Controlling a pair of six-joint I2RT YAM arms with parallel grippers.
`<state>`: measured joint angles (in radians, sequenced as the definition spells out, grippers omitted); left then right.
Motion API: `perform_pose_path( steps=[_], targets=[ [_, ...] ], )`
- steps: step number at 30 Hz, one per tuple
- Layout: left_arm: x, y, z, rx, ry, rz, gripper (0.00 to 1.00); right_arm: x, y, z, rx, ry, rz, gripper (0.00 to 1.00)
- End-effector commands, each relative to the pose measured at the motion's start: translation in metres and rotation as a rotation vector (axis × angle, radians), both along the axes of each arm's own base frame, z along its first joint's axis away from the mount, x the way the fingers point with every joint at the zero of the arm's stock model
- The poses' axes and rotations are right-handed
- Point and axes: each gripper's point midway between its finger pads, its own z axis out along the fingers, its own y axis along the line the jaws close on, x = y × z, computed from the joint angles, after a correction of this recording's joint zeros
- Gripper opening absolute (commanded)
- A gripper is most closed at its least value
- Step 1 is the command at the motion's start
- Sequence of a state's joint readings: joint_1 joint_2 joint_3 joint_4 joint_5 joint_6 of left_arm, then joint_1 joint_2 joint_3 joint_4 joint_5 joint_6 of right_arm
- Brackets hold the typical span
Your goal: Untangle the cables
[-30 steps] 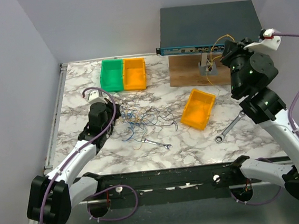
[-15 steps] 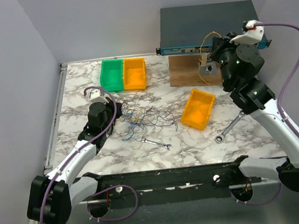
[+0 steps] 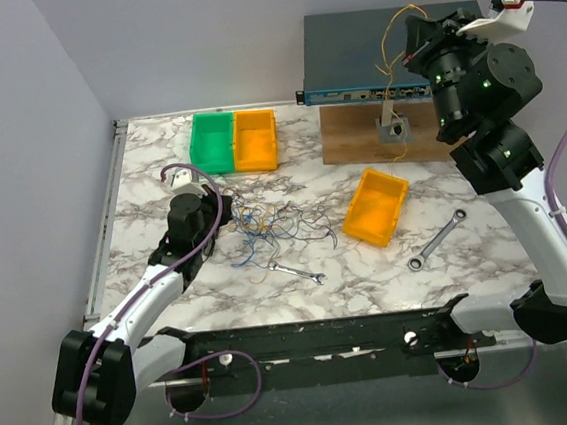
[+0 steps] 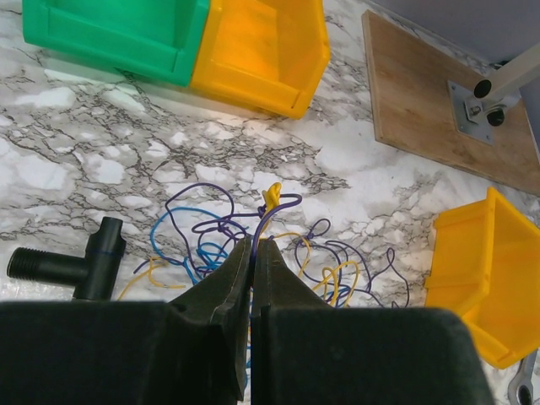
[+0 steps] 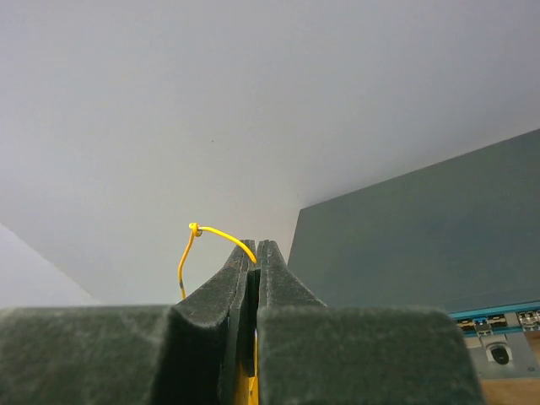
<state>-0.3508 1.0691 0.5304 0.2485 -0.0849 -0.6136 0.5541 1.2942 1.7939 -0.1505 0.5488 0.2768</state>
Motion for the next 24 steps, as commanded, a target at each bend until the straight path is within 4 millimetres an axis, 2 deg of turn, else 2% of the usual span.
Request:
perform_pose_path(
  steps=[1, 9, 13, 16, 20, 24],
  targets=[
    [0.002, -0.005, 0.007, -0.008, -0.027, -0.030, 0.04, 0.011, 0.013, -0.020, -0.051, 0.050, 0.035, 0.01],
    [0.003, -0.007, 0.008, -0.011, -0.028, -0.041, 0.04, 0.015, 0.010, -0.053, -0.052, 0.093, 0.006, 0.01],
    [0.002, -0.008, 0.006, -0.012, -0.025, -0.043, 0.04, 0.016, 0.011, -0.054, -0.048, 0.085, 0.009, 0.01],
    [0.003, -0.009, 0.006, -0.014, -0.023, -0.050, 0.04, 0.016, 0.015, -0.032, -0.053, 0.058, 0.028, 0.01],
    [0.003, -0.011, 0.006, -0.015, -0.021, -0.055, 0.04, 0.009, 0.018, 0.015, -0.040, -0.013, 0.063, 0.01],
    [0.003, -0.011, 0.006, -0.014, -0.021, -0.057, 0.04, 0.003, 0.016, 0.051, -0.023, -0.084, 0.068, 0.01]
  ],
)
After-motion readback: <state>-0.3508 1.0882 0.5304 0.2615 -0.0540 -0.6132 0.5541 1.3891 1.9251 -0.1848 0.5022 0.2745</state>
